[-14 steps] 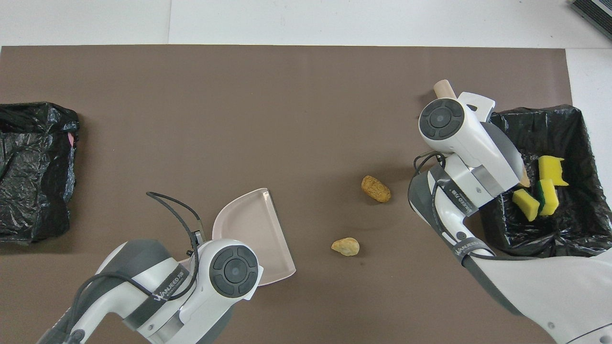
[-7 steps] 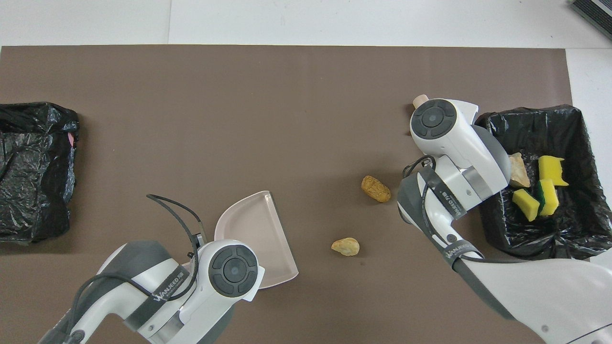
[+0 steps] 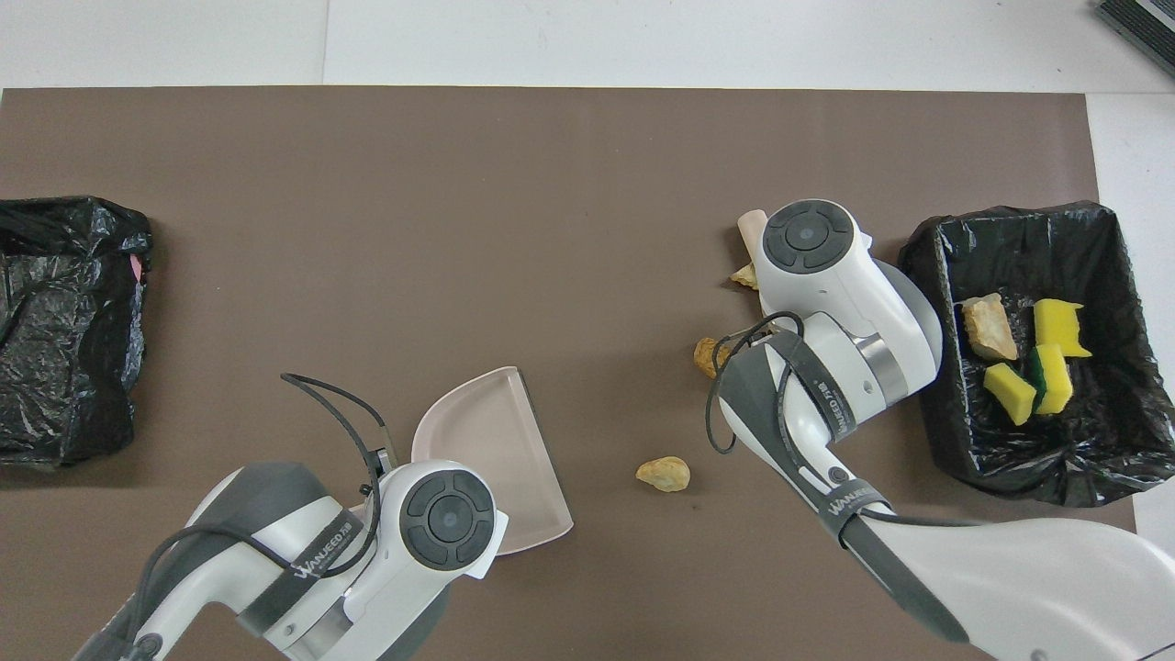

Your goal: Sweep and dump trash in bin

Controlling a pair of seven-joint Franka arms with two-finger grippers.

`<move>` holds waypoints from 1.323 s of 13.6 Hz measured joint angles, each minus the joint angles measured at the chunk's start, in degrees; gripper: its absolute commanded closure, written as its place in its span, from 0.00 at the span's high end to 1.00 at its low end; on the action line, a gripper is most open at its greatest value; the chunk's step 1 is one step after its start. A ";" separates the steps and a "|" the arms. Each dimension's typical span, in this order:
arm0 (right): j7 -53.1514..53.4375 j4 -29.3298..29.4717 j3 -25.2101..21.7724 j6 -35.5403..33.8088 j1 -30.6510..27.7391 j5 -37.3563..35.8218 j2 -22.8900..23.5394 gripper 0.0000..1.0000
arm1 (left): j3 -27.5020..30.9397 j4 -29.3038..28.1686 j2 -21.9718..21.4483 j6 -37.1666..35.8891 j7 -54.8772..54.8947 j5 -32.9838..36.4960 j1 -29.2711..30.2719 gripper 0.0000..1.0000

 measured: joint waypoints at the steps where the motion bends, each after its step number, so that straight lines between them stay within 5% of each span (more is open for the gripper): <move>1: -0.27 -0.07 0.26 0.00 -0.01 2.05 0.00 0.00 | 0.01 0.00 0.00 0.00 0.00 -0.01 0.00 0.00; 8: -8.69 -0.86 1.76 -0.01 0.09 17.12 -2.76 0.00 | 0.06 0.00 0.00 0.01 -0.01 -0.09 0.00 0.00; 13: -4.75 -1.24 1.45 -2.60 -2.97 19.89 -8.70 0.00 | 0.20 -0.03 0.00 0.01 -0.02 -0.65 0.00 0.00; 18: -3.93 -14.15 1.21 3.51 -8.21 19.89 -14.47 0.00 | 0.25 -0.04 0.00 0.05 -0.03 -0.94 0.00 0.00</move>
